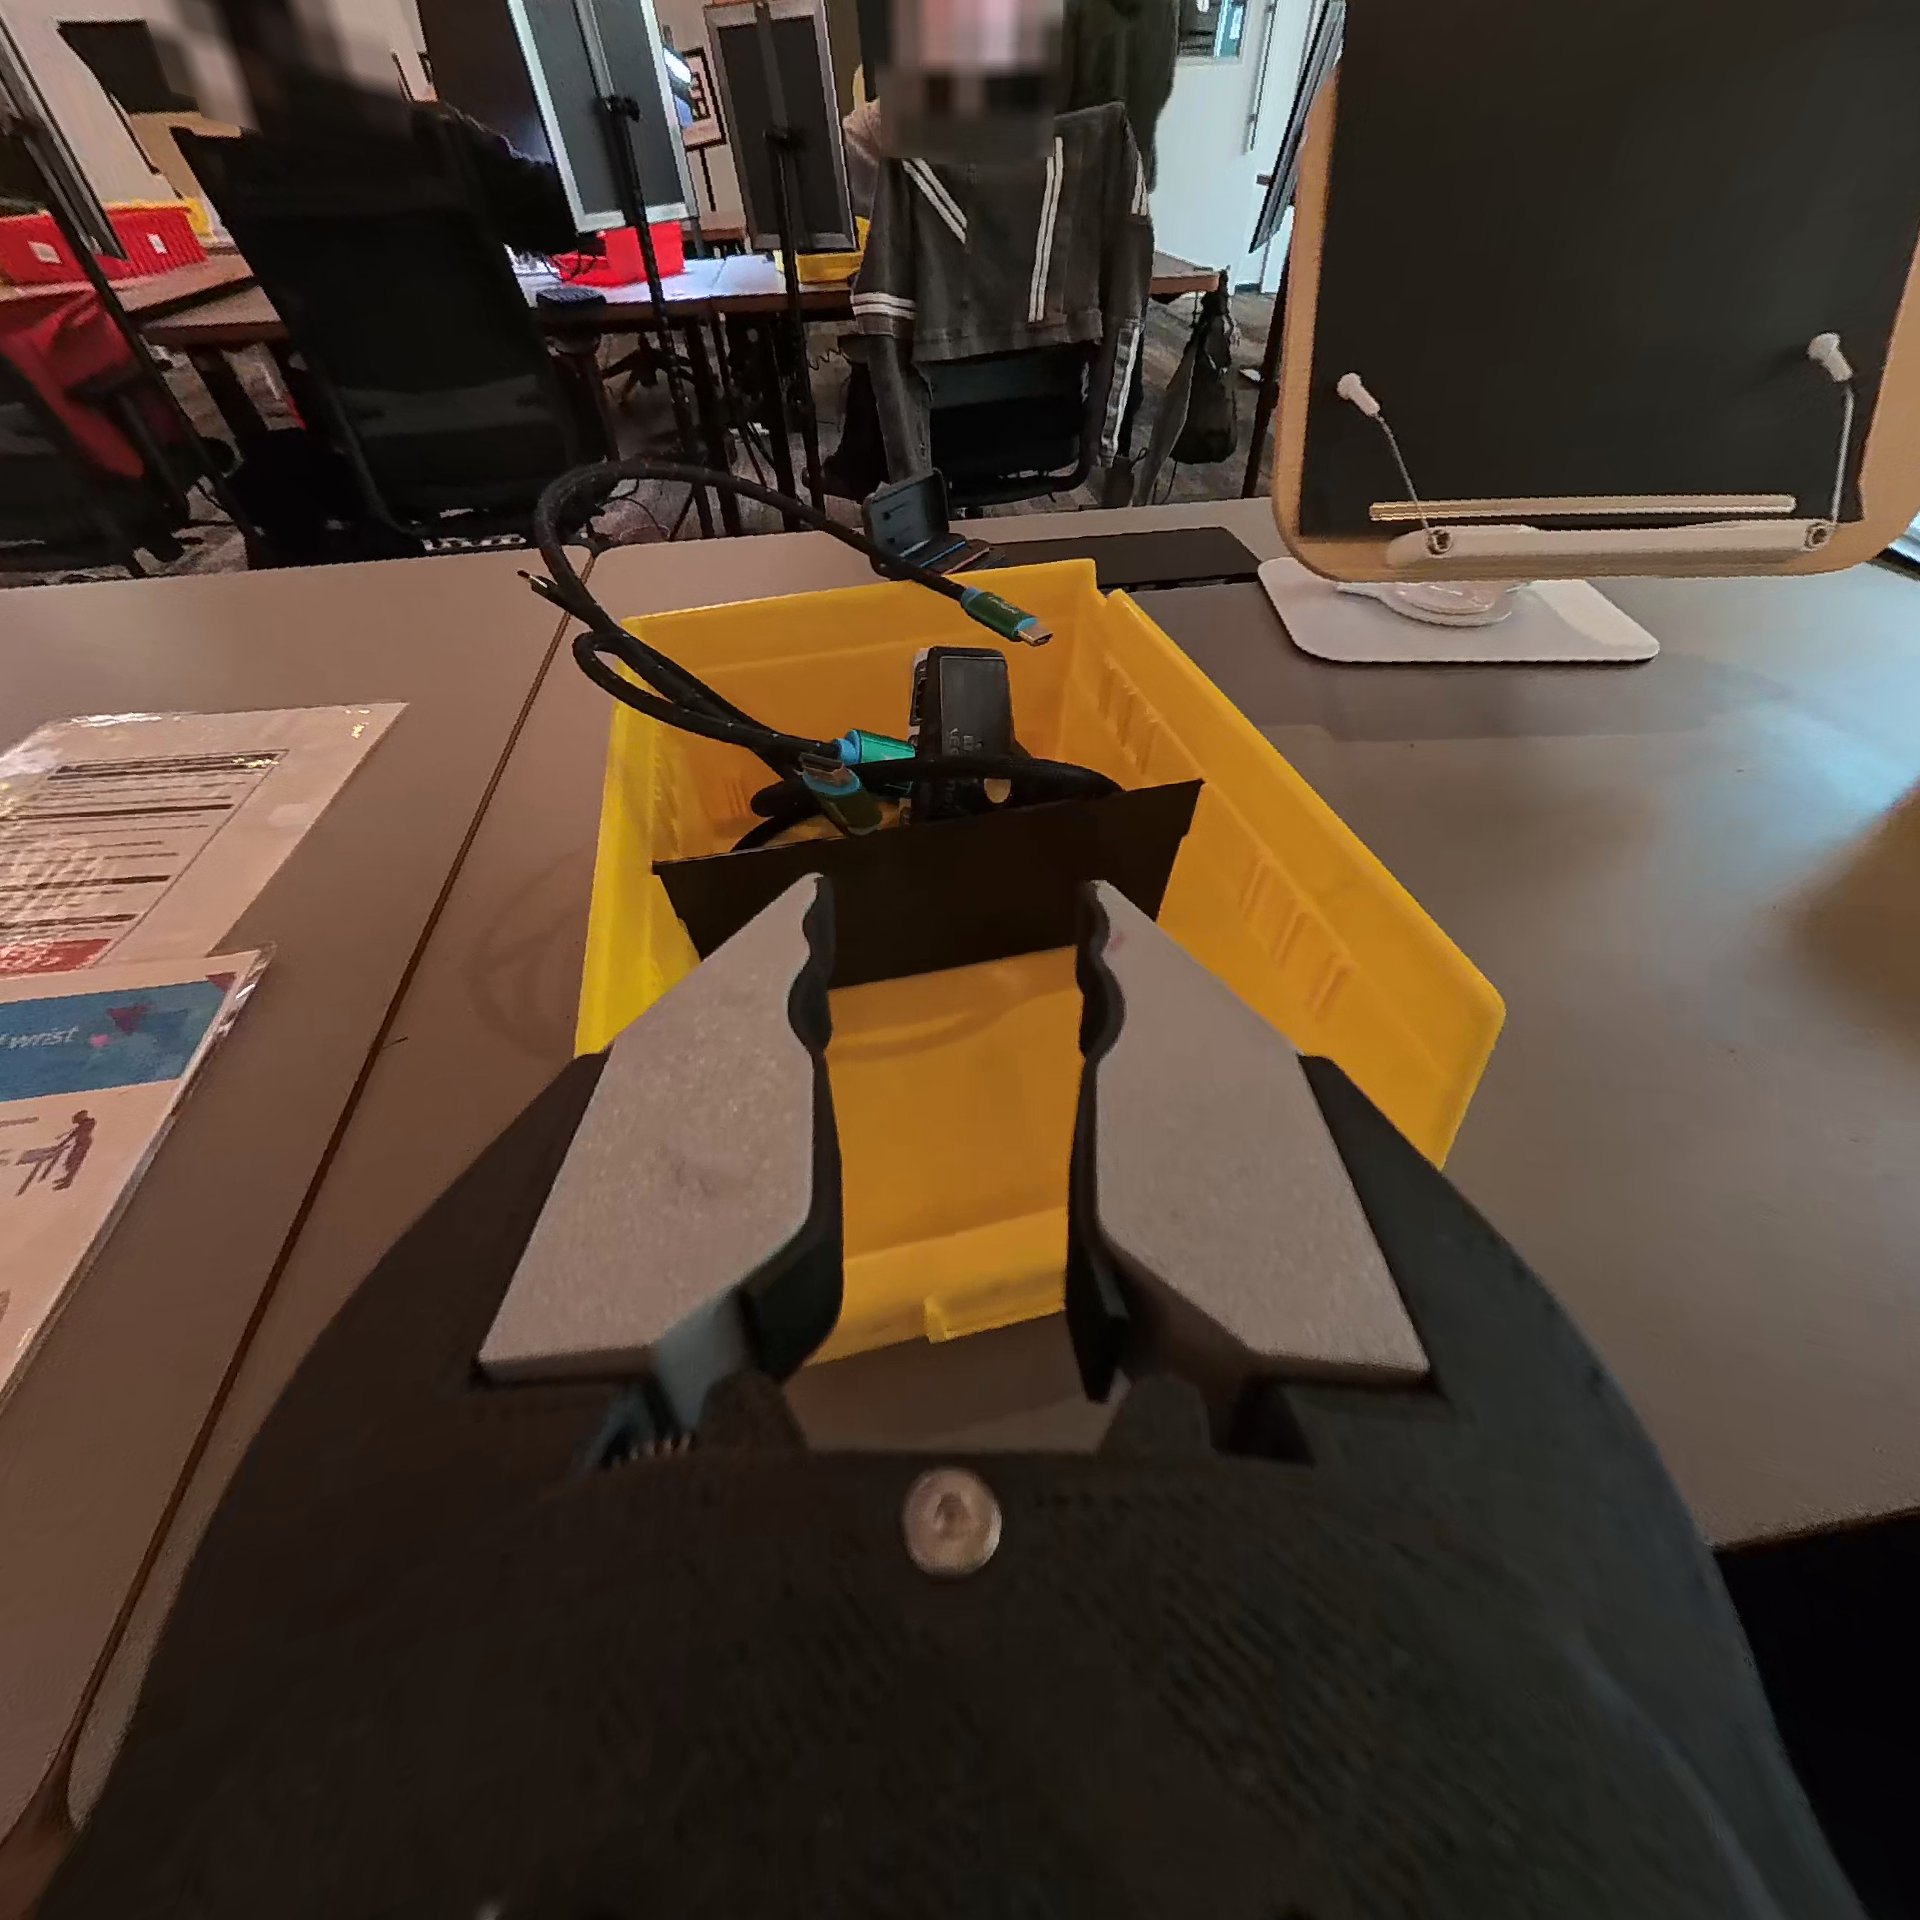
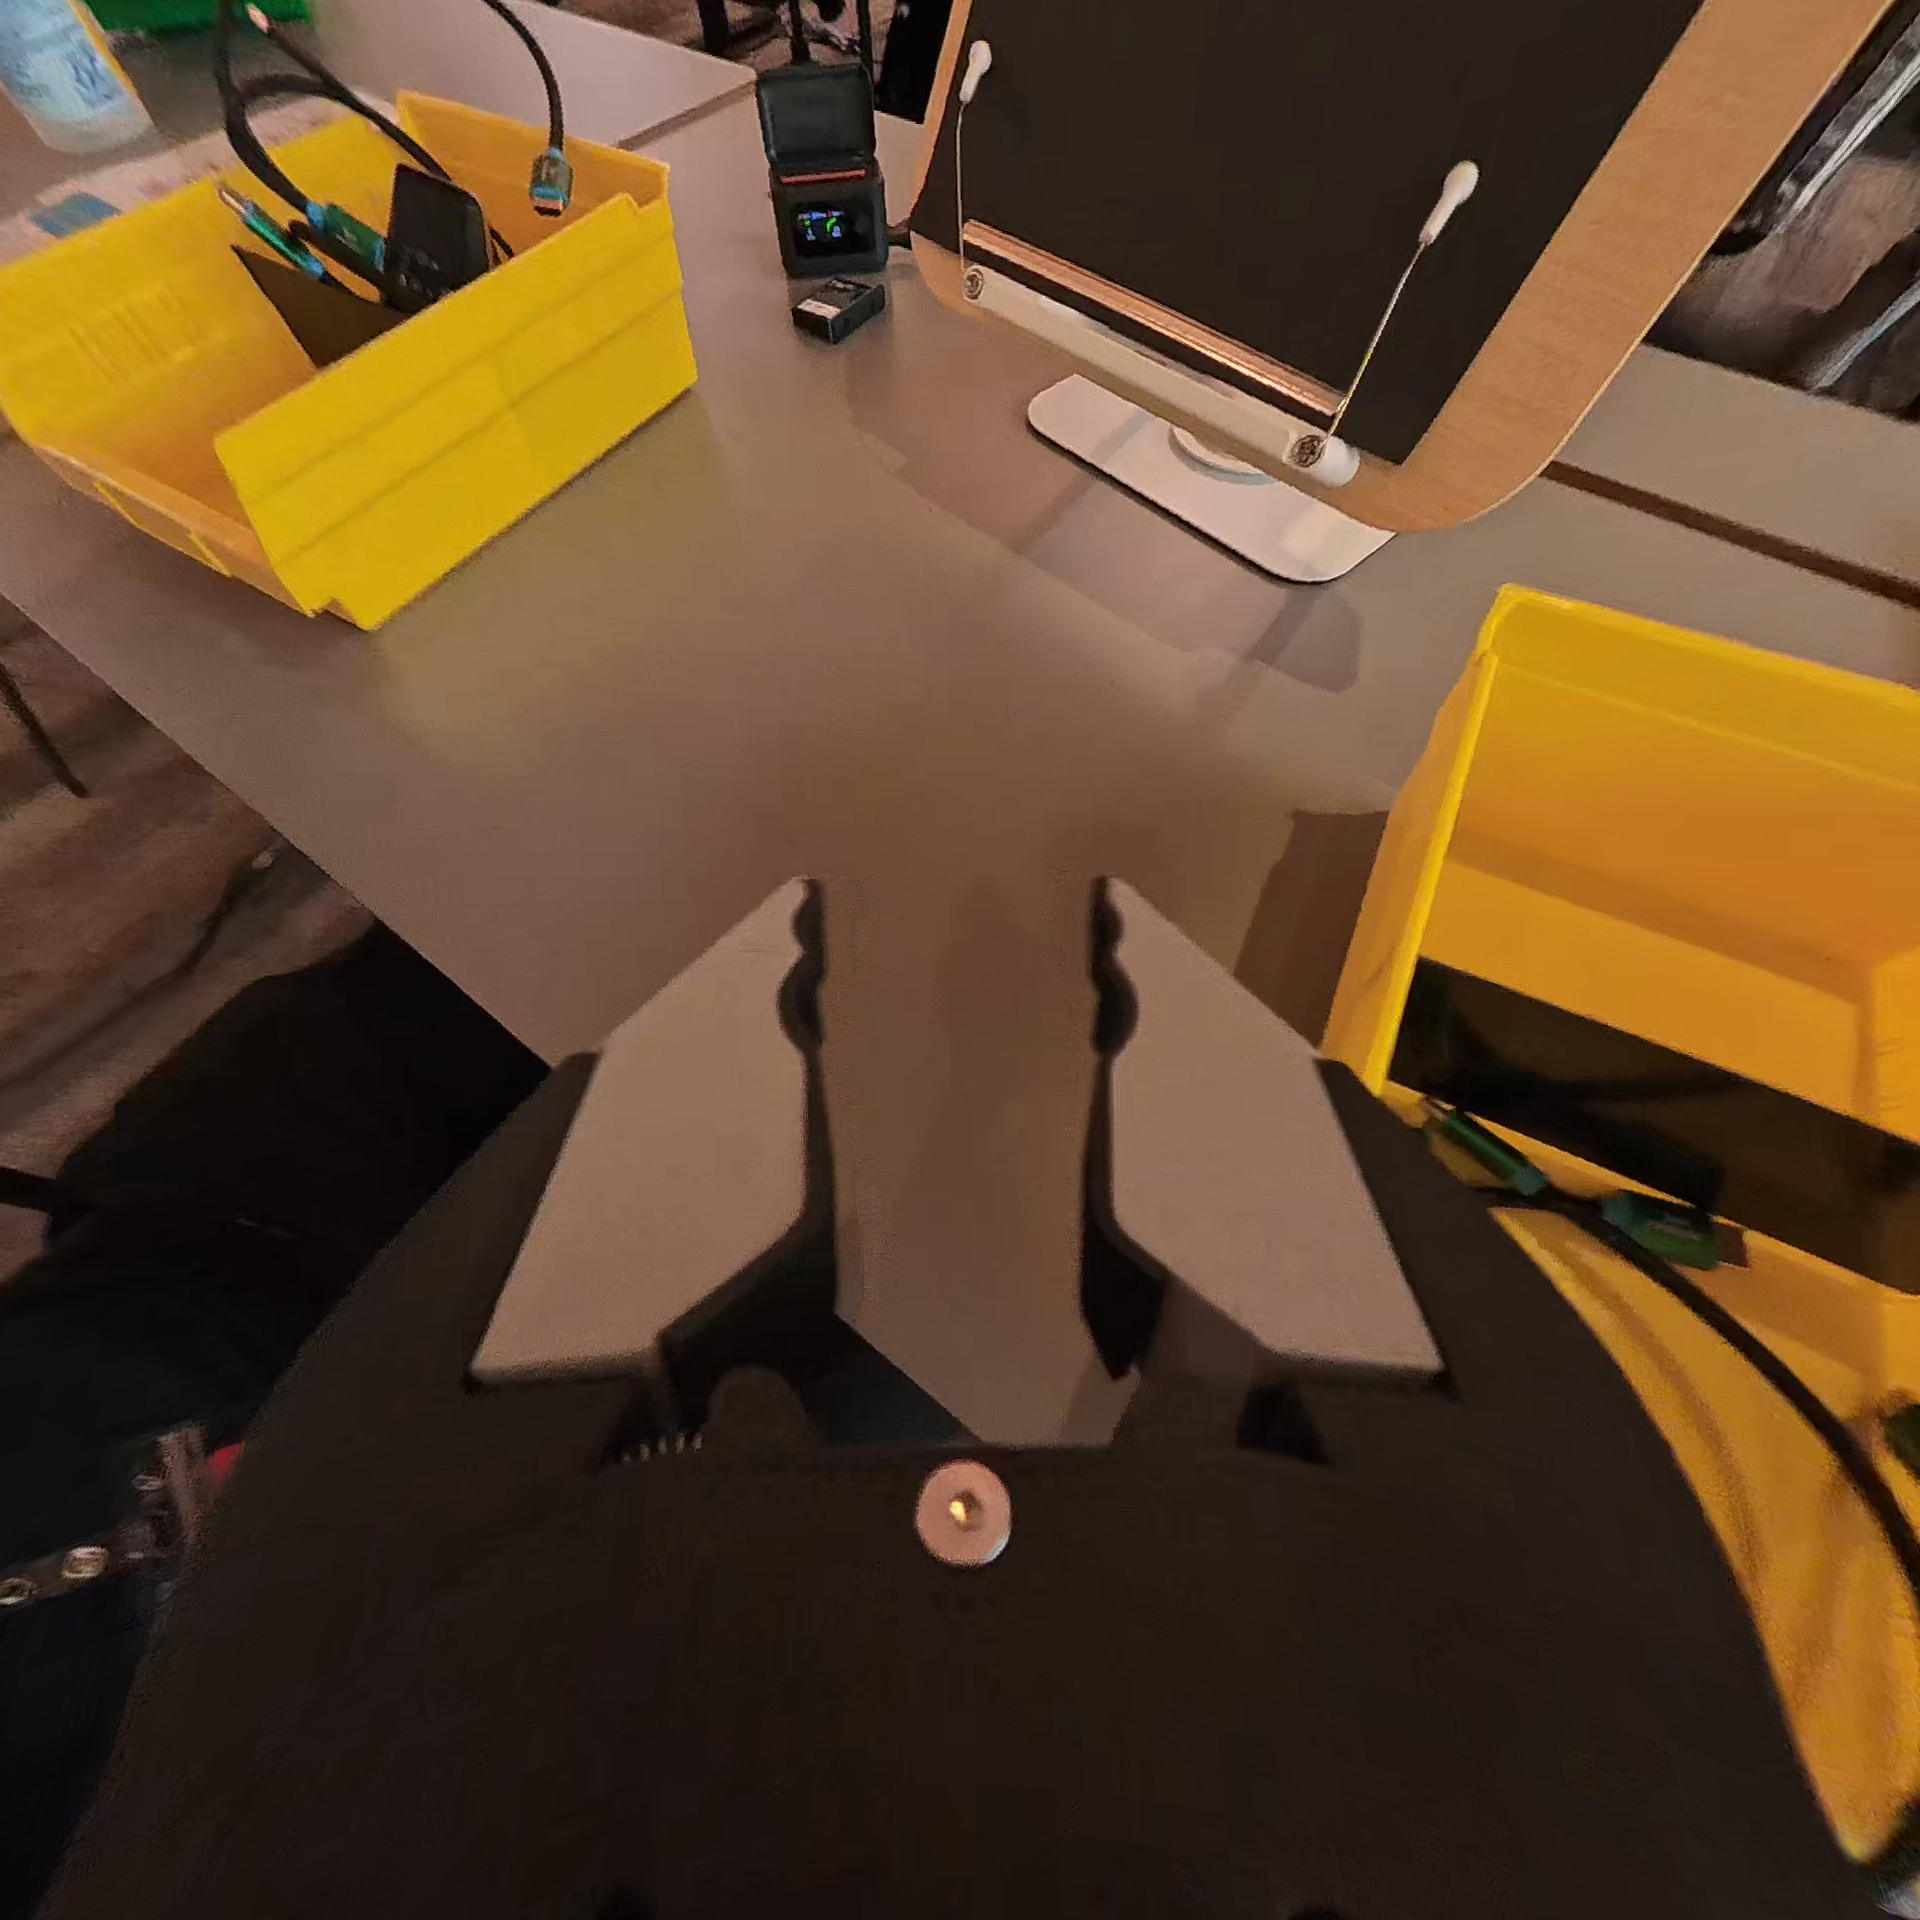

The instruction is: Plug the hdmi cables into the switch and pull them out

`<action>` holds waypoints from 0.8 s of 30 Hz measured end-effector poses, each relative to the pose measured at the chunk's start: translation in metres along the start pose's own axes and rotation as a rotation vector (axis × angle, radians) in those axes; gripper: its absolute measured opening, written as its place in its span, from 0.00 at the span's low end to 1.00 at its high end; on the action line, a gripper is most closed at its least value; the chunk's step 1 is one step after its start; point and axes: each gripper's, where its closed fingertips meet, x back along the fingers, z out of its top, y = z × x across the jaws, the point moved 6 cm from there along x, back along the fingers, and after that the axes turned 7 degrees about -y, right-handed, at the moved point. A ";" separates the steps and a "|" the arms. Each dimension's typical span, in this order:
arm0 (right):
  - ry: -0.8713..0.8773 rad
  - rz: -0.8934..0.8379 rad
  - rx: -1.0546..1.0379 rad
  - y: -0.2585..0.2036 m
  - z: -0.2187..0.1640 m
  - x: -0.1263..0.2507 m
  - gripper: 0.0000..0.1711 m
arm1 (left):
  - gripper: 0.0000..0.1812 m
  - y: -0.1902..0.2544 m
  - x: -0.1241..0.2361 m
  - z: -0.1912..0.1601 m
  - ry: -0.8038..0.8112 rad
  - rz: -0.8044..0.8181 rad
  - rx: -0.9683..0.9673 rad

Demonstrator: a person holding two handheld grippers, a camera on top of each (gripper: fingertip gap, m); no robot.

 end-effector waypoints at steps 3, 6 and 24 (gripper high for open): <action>0.032 0.116 -0.068 -0.004 0.002 -0.004 0.42 | 0.25 0.002 -0.001 0.000 -0.008 -0.009 -0.008; 0.031 0.134 -0.071 -0.005 0.001 -0.008 0.41 | 0.25 -0.001 0.004 0.002 0.006 -0.008 -0.004; -0.084 -0.039 -0.090 0.001 -0.007 -0.023 0.35 | 0.23 -0.012 0.009 0.000 0.021 -0.031 0.037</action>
